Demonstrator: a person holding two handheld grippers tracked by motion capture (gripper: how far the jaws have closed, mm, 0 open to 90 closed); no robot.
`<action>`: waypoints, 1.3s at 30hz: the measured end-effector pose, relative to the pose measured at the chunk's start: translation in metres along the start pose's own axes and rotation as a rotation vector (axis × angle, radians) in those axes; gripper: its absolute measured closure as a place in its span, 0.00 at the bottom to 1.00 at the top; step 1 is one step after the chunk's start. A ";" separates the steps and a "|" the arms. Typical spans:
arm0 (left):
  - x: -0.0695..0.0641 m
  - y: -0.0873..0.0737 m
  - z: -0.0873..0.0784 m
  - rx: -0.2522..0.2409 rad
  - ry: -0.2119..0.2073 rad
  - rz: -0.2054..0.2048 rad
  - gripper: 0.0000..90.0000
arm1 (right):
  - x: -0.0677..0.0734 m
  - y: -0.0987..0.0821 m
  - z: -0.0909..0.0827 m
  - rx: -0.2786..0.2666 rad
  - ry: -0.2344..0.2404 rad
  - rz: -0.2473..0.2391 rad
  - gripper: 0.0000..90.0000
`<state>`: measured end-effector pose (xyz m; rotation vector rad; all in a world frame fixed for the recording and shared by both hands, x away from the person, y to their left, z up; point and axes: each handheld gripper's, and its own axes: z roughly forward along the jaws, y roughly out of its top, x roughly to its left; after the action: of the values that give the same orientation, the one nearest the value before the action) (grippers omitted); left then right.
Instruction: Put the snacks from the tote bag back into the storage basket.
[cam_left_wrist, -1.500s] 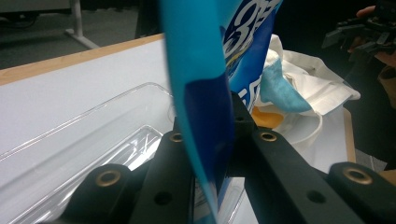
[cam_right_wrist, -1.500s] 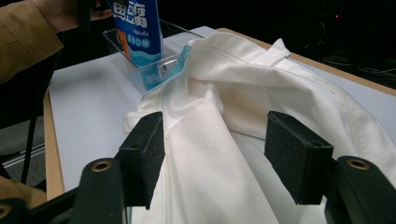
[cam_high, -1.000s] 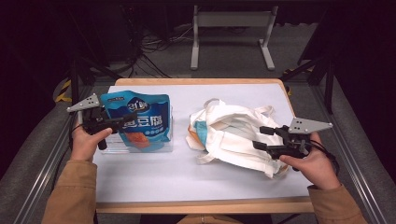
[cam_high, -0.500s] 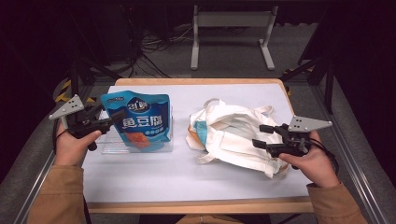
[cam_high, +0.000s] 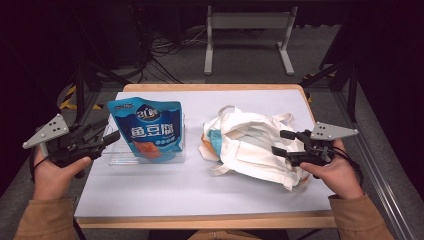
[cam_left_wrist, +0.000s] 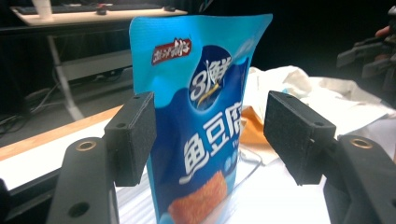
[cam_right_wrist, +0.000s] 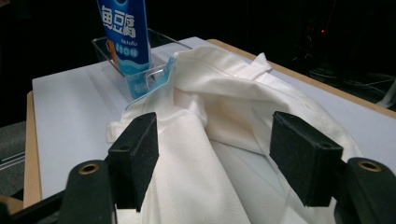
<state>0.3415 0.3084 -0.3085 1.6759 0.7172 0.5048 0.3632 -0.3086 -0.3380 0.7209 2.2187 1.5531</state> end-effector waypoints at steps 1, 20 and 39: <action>-0.002 -0.001 -0.003 -0.005 0.003 -0.001 0.38 | 0.000 0.000 -0.001 -0.005 0.000 0.002 0.37; -0.039 -0.044 0.000 0.008 -0.076 0.003 0.37 | -0.002 -0.021 -0.023 -0.075 -0.022 0.005 0.36; -0.047 -0.101 0.028 0.044 -0.085 -0.006 0.37 | 0.004 -0.045 -0.023 -0.109 -0.043 0.002 0.36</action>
<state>0.3073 0.2691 -0.4107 1.7258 0.6748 0.4134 0.3384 -0.3362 -0.3725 0.7171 2.0850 1.6296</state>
